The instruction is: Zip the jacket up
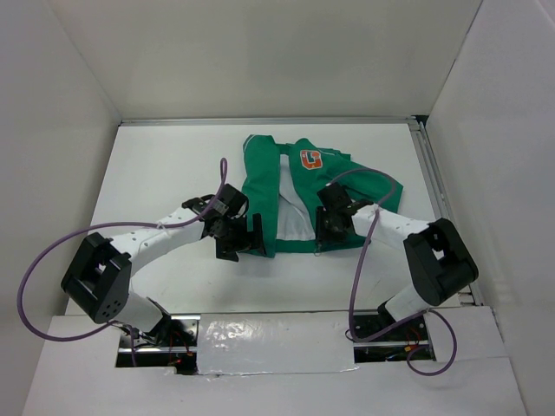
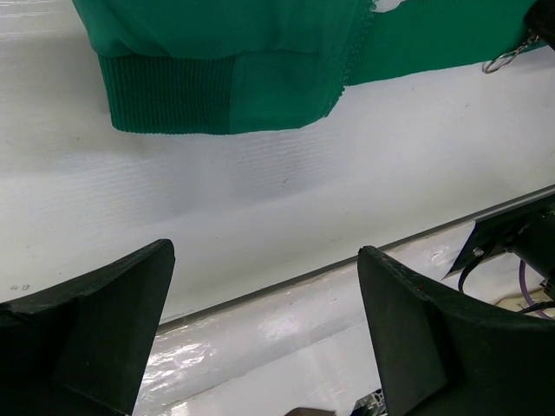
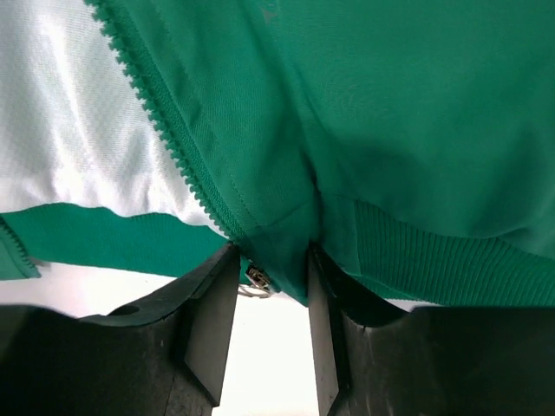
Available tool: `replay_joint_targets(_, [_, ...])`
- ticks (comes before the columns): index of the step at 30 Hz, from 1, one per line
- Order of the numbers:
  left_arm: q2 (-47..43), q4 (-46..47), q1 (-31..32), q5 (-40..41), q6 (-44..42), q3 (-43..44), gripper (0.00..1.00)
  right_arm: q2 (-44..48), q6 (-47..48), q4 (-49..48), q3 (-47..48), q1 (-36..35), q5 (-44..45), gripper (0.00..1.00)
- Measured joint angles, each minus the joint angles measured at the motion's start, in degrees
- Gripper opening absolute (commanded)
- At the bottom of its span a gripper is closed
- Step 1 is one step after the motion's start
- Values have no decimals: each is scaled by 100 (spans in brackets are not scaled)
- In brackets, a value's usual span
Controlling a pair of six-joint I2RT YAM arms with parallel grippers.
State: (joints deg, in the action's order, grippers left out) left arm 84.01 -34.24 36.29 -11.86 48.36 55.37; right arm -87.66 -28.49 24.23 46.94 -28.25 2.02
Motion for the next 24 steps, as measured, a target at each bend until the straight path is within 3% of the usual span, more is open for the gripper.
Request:
replay_joint_targets(6, [42,0,15,0,-4,13,99,61,4,-101,-13,22,-184,47])
replay_joint_targets(7, [50,4,17,0,-4,15,99,101,4,-129,-28,33,-229,55])
replay_joint_targets(10, [55,2,24,2,-2,24,99,232,4,-254,-116,94,-415,63])
replay_joint_targets(14, [55,0,63,2,-4,24,99,291,7,-439,-251,223,-721,61])
replay_joint_targets(19, [55,0,116,9,-2,26,99,297,-11,-535,-343,393,-922,40])
replay_joint_targets(24, [55,-2,140,26,-2,35,99,295,-4,-568,-361,452,-944,3])
